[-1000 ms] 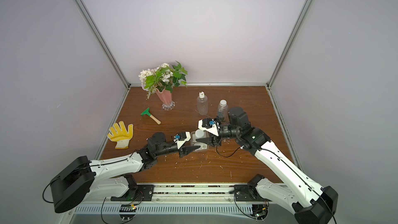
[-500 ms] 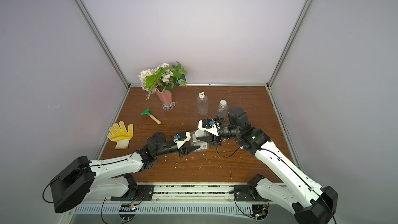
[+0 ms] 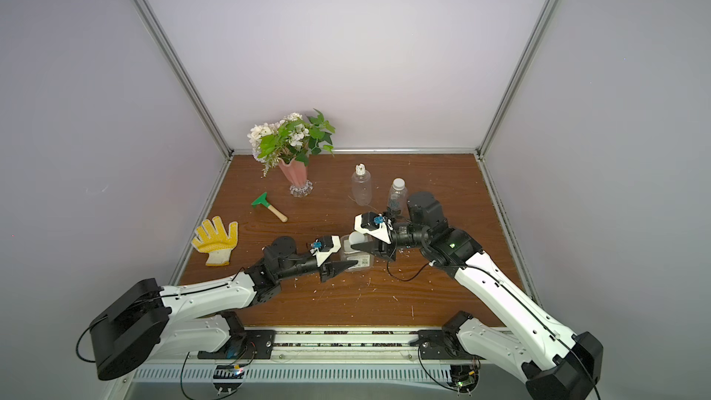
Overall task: Screw on the bottle caps
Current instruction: Screw the bottle cap onto the plastic bottle.
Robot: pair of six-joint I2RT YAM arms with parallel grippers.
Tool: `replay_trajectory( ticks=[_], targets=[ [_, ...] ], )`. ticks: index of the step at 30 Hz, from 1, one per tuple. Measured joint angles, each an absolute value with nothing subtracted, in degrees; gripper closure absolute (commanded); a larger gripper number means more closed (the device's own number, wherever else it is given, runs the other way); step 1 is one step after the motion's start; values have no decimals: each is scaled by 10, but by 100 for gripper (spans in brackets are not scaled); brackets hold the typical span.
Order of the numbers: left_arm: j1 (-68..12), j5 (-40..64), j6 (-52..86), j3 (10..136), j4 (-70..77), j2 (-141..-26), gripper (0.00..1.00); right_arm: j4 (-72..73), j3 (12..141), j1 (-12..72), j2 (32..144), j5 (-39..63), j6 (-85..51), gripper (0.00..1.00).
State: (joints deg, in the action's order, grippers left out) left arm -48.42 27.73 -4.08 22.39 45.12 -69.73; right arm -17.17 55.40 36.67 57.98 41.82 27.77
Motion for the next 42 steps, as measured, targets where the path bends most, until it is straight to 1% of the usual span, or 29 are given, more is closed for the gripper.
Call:
replay_trajectory(
  ticks=[6,10,15,25,34,39,42],
  targets=[
    [-484,272,-41,222,451,-697,54,-154,541,367,576,415,265,61],
    [-484,252,-37,222,450,-697,54,-127,527,367,572,387,235,66],
    [-484,225,-34,222,446,-699,55,-81,499,378,563,338,184,69],
    [-484,197,-34,250,443,-726,56,-25,464,441,535,177,78,71],
    [-484,176,-34,266,451,-751,56,-18,461,519,533,-15,-6,73],
    [-484,168,-34,273,460,-769,56,-19,461,547,540,-90,-34,71],
    [-484,161,-32,273,465,-778,56,-22,465,551,546,-107,-40,65]
  ],
)
